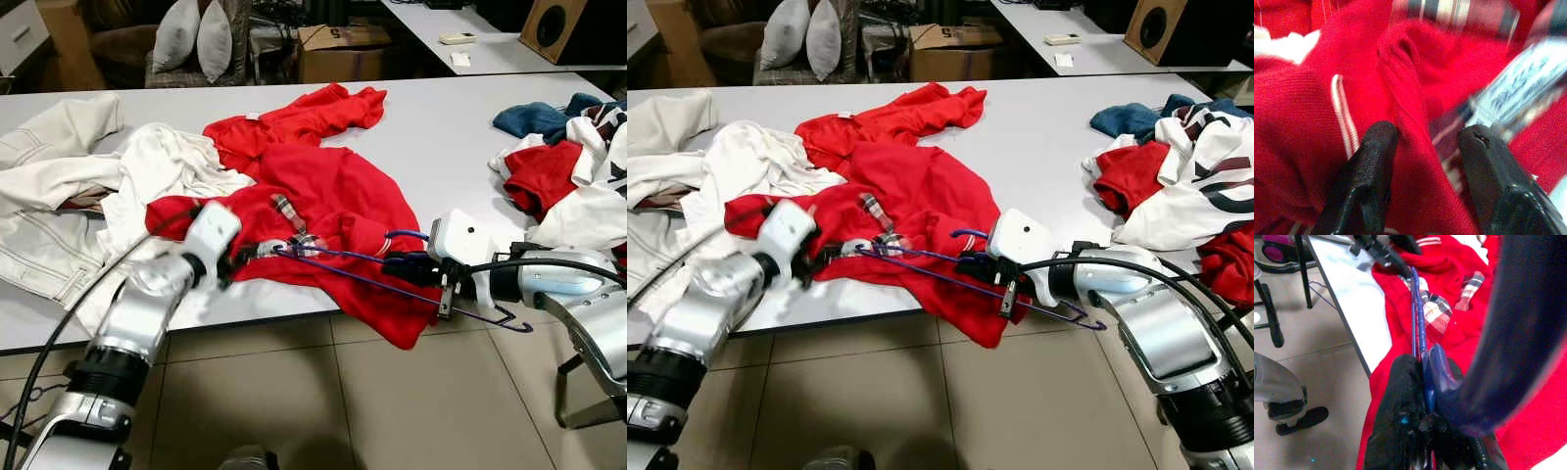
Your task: Hang hanger
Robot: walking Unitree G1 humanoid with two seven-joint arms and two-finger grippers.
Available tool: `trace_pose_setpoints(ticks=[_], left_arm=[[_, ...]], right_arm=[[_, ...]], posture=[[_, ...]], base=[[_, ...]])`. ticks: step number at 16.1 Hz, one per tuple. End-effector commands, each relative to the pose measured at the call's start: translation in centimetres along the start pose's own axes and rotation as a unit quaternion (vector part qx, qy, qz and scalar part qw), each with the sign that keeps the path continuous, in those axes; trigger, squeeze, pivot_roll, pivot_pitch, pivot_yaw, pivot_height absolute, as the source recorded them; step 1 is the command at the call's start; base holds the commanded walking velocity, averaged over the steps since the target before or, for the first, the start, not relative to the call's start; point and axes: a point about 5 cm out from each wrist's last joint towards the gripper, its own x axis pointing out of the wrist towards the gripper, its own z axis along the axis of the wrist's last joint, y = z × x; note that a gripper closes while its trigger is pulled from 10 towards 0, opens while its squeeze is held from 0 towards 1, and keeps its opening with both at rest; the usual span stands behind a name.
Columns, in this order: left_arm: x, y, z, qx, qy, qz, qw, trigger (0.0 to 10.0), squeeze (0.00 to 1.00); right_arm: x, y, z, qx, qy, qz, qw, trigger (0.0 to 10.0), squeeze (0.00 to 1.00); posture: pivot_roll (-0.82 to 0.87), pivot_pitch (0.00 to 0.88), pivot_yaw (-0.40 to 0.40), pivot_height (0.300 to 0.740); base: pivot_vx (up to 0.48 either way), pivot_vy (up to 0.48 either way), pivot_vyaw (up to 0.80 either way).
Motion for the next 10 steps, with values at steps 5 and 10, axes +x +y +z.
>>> trace_pose_setpoints(ticks=[5,10], left_arm=[[-0.31,0.76,-1.14,0.022,0.027,0.044,0.998,10.0,0.00],[-0.32,0.44,-0.58,-0.039,-0.005,0.035,0.999,0.0,0.00]], right_arm=[[-0.50,0.87,-0.42,0.004,0.005,0.009,1.000,10.0,0.00],[-0.10,1.04,-0.47,0.008,0.002,0.017,1.000,10.0,0.00]], posture=[[0.04,0.000,0.003,0.740],[0.07,0.000,-0.013,0.740]], base=[[0.000,0.000,0.00],[0.000,0.000,0.00]])
